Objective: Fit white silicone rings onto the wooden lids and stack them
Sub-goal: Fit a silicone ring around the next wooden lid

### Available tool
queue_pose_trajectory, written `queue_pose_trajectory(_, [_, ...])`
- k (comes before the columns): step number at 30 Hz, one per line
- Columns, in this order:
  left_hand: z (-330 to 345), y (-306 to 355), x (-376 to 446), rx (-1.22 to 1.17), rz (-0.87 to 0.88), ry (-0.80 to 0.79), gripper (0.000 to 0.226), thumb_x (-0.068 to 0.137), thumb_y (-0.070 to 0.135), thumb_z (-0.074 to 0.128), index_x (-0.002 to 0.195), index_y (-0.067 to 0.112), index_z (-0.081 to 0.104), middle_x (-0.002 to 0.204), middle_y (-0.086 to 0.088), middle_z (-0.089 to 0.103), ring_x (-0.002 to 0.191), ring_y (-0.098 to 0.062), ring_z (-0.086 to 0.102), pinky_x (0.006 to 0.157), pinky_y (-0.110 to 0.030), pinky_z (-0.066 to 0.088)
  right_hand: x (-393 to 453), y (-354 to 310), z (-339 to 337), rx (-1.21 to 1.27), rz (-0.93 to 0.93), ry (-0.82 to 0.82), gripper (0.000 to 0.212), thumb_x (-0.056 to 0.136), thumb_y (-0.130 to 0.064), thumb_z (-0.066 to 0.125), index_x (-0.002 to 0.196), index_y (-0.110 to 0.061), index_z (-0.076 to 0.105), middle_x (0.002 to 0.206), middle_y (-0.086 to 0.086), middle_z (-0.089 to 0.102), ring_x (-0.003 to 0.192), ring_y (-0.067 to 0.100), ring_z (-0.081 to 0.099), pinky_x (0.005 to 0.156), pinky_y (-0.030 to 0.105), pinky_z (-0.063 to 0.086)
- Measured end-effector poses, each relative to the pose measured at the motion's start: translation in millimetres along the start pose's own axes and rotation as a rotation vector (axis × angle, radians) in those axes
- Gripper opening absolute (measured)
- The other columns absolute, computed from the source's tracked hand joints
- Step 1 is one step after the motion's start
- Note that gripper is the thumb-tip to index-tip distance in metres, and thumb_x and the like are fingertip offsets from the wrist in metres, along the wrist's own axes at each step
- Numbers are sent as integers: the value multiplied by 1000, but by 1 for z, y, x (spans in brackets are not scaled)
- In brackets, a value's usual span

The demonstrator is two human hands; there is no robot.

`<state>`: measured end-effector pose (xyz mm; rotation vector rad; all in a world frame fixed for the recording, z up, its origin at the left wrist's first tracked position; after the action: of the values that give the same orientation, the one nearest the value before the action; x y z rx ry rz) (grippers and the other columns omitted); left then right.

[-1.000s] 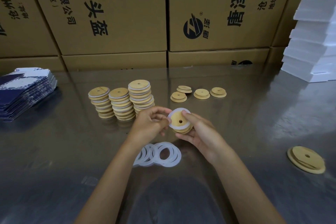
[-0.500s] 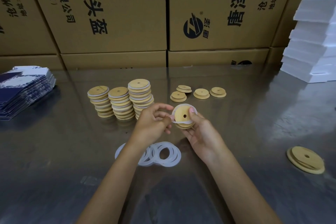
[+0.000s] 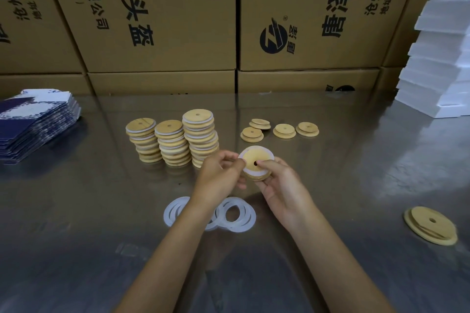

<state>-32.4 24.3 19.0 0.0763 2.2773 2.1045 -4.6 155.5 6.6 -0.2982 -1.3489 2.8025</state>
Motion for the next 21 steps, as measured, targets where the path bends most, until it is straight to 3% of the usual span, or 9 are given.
queue_pose_trajectory(3, [-2, 3, -2, 65, 107, 12, 12, 92, 12, 64, 101, 15, 71, 94, -8, 71, 79, -19, 70, 68, -32, 61, -2, -5, -3, -276, -61, 13, 17, 87, 0, 62, 102, -5, 66, 90, 11, 71, 81, 19, 66, 70, 27, 51])
queue_pose_trajectory(6, [-4, 5, -2, 194, 217, -33, 19, 91, 13, 64, 100, 26, 74, 96, 4, 70, 88, -10, 65, 78, -26, 55, -2, -9, -7, -457, -93, -5, 20, 89, -12, 71, 108, -11, 73, 99, 11, 76, 88, 20, 69, 80, 35, 53])
queue_pose_trajectory(9, [-4, 4, -1, 229, 238, -24, 20, 89, 13, 67, 105, 25, 70, 96, 6, 69, 84, -2, 63, 78, -19, 49, -1, -9, -9, -525, -134, -21, 11, 92, -15, 70, 102, -13, 75, 99, 8, 78, 92, 21, 71, 90, 44, 55])
queue_pose_trajectory(14, [-10, 3, 3, 169, 172, 55, 4, 86, 15, 72, 86, 16, 69, 84, 0, 72, 81, -16, 69, 81, -39, 58, 2, -8, -10, -555, -256, 54, 4, 92, -13, 71, 96, -14, 73, 94, 8, 78, 86, 16, 70, 87, 40, 55])
queue_pose_trajectory(21, [-11, -2, 6, 192, 156, 54, 7, 87, 12, 69, 81, 15, 71, 77, 1, 74, 77, -15, 71, 83, -46, 58, 2, -7, -10, -634, -204, -14, 19, 90, -3, 71, 108, -7, 72, 102, 12, 77, 91, 20, 70, 89, 37, 55])
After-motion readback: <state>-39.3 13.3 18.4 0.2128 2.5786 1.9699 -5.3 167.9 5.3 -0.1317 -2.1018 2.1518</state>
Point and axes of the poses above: each hand's wrist, its own x-axis towards the middle knuckle, its own z-axis out of the palm, y = z × x, the point moved 2 cm from there along x, towards the middle knuckle
